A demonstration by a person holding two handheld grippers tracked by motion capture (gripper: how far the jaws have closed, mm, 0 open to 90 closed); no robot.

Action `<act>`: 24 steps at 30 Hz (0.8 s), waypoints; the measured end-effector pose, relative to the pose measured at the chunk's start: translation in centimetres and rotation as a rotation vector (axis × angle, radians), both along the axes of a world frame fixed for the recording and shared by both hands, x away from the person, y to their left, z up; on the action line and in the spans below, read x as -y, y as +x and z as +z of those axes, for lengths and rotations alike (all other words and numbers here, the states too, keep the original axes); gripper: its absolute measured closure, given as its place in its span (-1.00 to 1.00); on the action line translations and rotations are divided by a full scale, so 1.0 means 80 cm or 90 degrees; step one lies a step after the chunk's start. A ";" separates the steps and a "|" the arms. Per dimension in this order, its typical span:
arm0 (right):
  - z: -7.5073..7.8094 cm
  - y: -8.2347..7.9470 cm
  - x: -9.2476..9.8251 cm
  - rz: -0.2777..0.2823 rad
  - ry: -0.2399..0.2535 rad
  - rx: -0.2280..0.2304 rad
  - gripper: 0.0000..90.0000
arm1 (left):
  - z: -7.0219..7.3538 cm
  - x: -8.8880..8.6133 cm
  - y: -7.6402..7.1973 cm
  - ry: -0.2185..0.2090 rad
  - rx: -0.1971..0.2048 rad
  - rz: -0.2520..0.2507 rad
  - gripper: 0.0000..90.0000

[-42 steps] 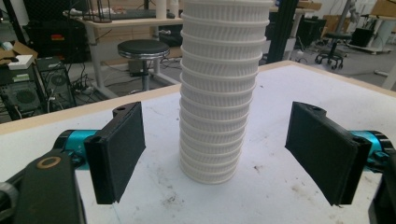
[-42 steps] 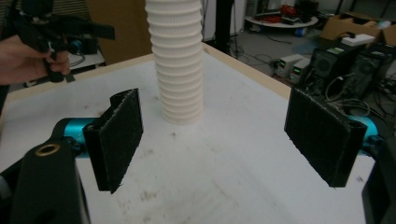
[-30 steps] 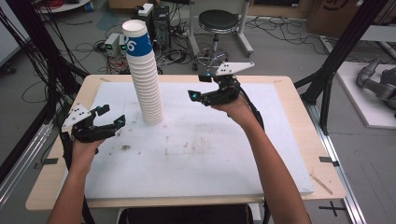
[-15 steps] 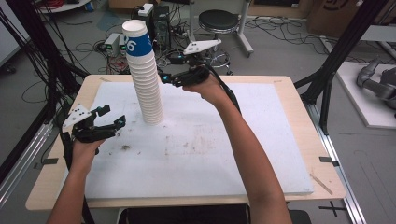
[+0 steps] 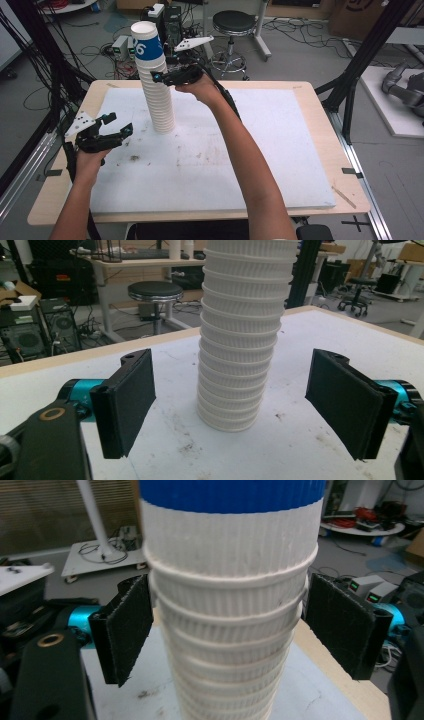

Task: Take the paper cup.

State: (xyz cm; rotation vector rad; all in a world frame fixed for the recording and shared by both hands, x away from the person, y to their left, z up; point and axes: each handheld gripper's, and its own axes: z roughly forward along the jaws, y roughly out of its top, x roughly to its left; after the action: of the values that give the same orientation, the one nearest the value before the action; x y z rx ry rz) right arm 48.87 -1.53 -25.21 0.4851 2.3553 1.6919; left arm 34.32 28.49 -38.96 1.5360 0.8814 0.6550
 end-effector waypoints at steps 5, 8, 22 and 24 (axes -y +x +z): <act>-0.007 0.005 -0.011 -0.004 0.016 -0.013 -0.67 | 0.014 -0.010 0.003 -0.011 0.014 0.007 -0.57; -0.006 0.004 -0.011 -0.013 0.008 -0.010 -0.63 | 0.034 -0.014 0.006 -0.012 0.036 -0.008 -0.57; -0.003 0.003 -0.007 0.001 -0.007 -0.003 -0.61 | 0.187 -0.010 0.066 -0.018 0.090 -0.115 -0.58; -0.003 0.004 -0.007 0.000 -0.007 -0.003 -0.61 | 0.202 -0.004 0.073 -0.018 0.096 -0.128 -0.59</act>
State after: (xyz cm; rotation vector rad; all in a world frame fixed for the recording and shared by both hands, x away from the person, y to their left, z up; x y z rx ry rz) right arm 49.15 -0.94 -25.46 0.4890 2.3668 1.6789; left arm 40.15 28.83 -22.80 1.5061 0.6118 0.6013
